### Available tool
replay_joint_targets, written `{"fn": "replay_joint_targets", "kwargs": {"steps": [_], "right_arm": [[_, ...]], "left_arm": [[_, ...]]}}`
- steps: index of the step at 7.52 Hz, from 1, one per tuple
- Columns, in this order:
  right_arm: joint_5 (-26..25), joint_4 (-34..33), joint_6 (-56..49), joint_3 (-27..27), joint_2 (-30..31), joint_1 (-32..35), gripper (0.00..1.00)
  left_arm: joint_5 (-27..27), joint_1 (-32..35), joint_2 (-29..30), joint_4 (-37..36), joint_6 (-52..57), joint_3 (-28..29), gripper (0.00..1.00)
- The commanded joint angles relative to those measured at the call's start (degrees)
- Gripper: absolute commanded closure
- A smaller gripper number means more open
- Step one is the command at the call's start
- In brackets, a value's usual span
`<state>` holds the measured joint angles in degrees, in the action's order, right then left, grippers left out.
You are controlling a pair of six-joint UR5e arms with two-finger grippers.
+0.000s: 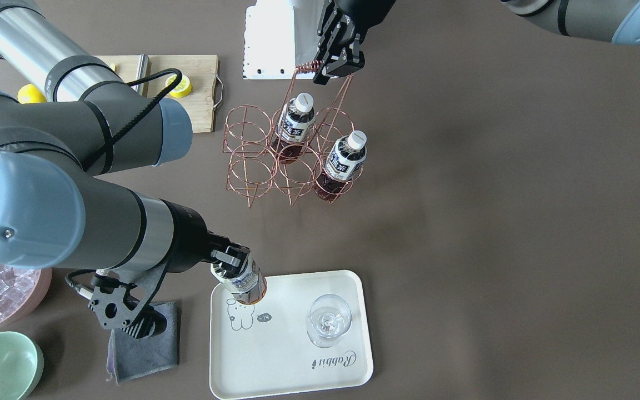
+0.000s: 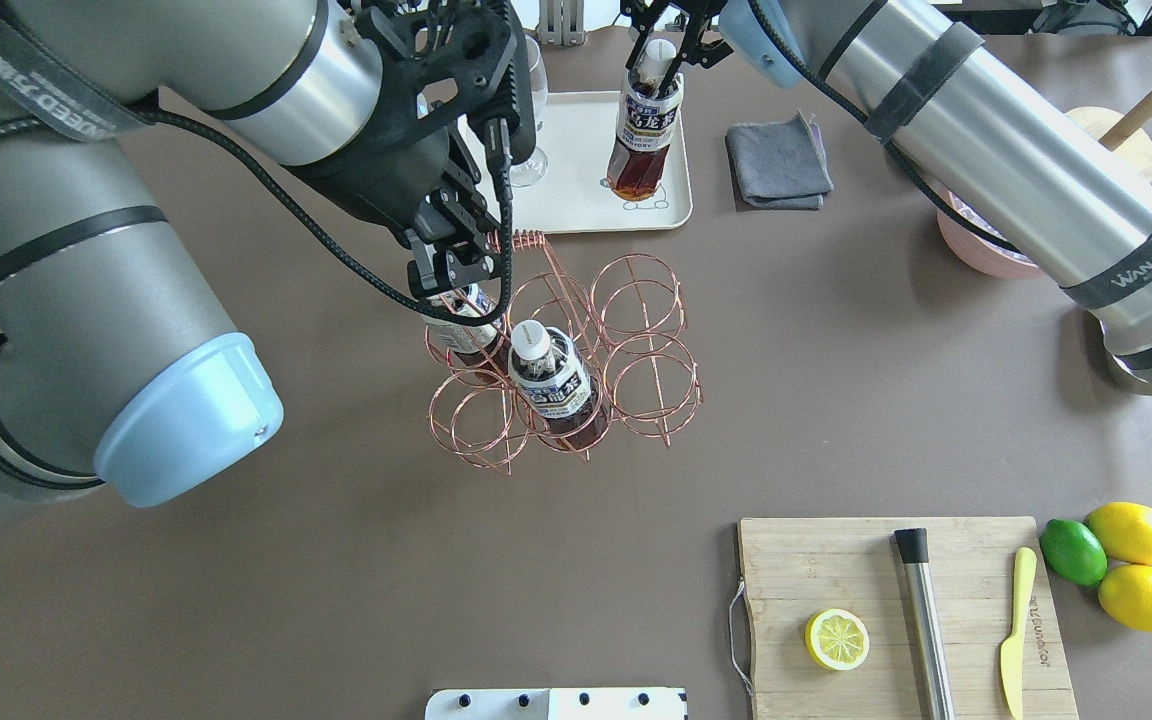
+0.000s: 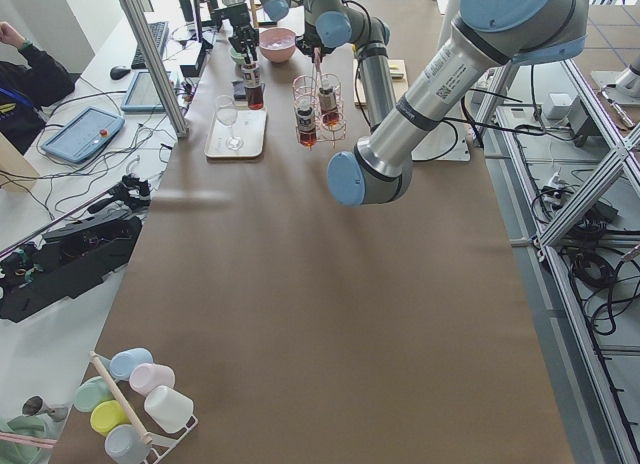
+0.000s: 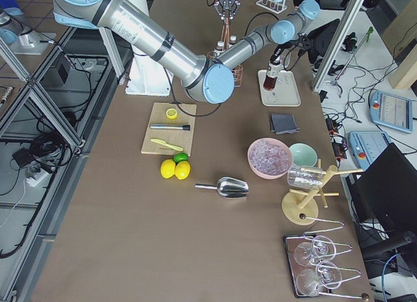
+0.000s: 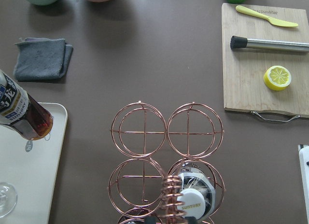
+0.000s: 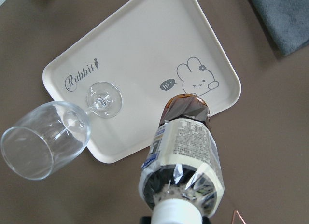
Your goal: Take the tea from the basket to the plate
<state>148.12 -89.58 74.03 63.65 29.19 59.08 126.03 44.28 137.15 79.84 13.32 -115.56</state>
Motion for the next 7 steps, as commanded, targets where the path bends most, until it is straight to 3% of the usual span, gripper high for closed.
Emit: {"fn": "replay_joint_targets", "kwargs": {"steps": [1,3,5,7], "right_arm": [[-4.0,3.5,-7.6,-11.0,-4.9,-0.9,1.0],[-8.6,5.8,-9.8,-12.3,-5.6,-3.0,1.0],[-9.6,5.5,-14.5,-12.6,-5.5,-3.1,1.0],[-10.2,5.5,-14.8,-12.6,-5.7,-3.3,1.0]], "left_arm": [[3.3,7.0,-2.6,-1.3,0.1,-3.1,1.0],[7.7,14.6,-6.6,-1.1,0.7,-4.3,1.0],[13.2,22.3,-10.7,-1.0,0.9,-4.8,1.0],[14.7,28.3,-13.3,-1.2,3.6,-4.5,1.0]]}}
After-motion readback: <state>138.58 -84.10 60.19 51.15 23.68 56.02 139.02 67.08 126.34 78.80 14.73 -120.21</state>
